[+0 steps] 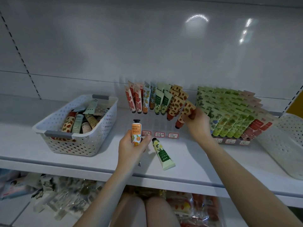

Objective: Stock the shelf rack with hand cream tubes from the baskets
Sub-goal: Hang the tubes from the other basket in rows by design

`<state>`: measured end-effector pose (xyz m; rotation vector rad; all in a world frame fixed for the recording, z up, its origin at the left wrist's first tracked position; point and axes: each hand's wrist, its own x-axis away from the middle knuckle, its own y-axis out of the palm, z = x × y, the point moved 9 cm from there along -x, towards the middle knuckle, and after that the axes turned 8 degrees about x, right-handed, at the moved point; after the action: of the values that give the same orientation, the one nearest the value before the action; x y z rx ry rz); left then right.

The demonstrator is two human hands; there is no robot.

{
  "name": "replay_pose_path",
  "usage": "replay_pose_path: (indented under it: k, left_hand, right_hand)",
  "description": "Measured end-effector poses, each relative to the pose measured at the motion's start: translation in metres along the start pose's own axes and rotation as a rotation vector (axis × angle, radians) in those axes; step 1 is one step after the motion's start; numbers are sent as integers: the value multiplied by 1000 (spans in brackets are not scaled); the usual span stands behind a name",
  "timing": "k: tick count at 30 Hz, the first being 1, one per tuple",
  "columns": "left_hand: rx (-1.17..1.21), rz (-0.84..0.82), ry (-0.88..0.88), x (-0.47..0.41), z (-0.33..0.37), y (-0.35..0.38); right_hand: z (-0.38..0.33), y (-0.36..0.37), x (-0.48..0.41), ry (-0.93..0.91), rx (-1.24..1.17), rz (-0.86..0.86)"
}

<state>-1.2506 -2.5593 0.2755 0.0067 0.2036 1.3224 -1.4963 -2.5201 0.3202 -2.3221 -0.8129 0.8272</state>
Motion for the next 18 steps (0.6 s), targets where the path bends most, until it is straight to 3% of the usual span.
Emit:
replay_pose_path:
  k: [6, 18]
  left_hand:
    - [-36, 20, -10, -5, -8, -10]
    - [-81, 58, -73, -9, -20, -21]
  right_hand:
    - [0, 7, -28, 66, 42, 1]
    - [-2, 26, -51, 12, 112, -20]
